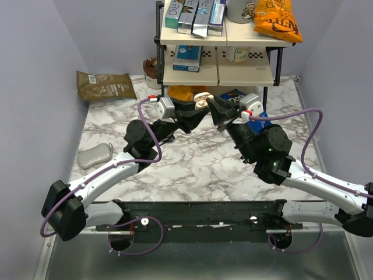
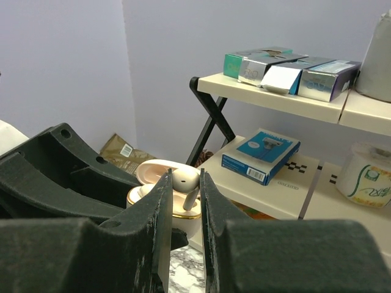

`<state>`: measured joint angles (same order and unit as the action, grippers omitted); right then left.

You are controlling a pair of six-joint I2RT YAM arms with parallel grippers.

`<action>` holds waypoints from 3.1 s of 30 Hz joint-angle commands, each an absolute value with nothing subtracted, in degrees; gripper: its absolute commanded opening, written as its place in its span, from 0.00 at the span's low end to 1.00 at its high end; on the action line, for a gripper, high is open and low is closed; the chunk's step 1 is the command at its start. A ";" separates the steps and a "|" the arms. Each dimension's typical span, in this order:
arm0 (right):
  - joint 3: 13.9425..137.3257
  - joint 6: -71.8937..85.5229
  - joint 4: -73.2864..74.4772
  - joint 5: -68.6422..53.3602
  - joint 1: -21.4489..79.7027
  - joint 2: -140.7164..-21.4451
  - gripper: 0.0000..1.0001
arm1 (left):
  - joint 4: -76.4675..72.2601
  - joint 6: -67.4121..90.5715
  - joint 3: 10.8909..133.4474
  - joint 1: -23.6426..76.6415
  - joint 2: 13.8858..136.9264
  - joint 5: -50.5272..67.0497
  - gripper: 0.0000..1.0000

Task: Insert the wireless bluetooth earbuds into the charging case
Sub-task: Place the earbud at the center of the board.

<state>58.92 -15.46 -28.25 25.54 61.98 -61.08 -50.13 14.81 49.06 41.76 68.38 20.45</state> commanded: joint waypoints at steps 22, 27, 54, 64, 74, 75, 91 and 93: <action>77.77 13.34 14.34 14.54 49.85 -60.20 0.01 | -50.10 12.57 36.50 42.36 59.78 7.75 0.00; 82.71 21.52 28.29 7.48 42.73 -65.47 0.01 | -48.70 12.39 30.59 42.36 51.97 0.97 0.00; 50.98 32.78 20.74 9.49 40.78 -85.77 0.01 | -37.88 15.03 24.34 42.80 37.62 -0.27 0.00; 54.05 32.17 20.39 9.67 40.69 -94.04 0.01 | -37.00 15.12 24.26 43.33 37.97 -0.70 0.00; 54.75 31.38 21.36 7.82 40.78 -95.10 0.24 | -37.18 14.50 24.26 43.42 38.32 -0.88 0.00; 54.93 31.20 21.71 7.65 40.69 -95.01 0.27 | -37.00 14.41 24.17 43.42 38.49 -0.88 0.00; 63.01 31.90 31.98 2.47 39.73 -95.53 0.58 | -35.42 14.59 24.61 43.51 37.62 -0.97 0.00; 63.54 32.34 32.95 -1.13 38.59 -95.89 0.58 | -34.55 14.68 24.87 43.51 37.36 -1.05 0.00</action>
<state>60.93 31.51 28.01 5.21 40.38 -94.61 -36.12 14.63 24.51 43.27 38.54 -0.27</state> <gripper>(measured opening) 0.581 0.366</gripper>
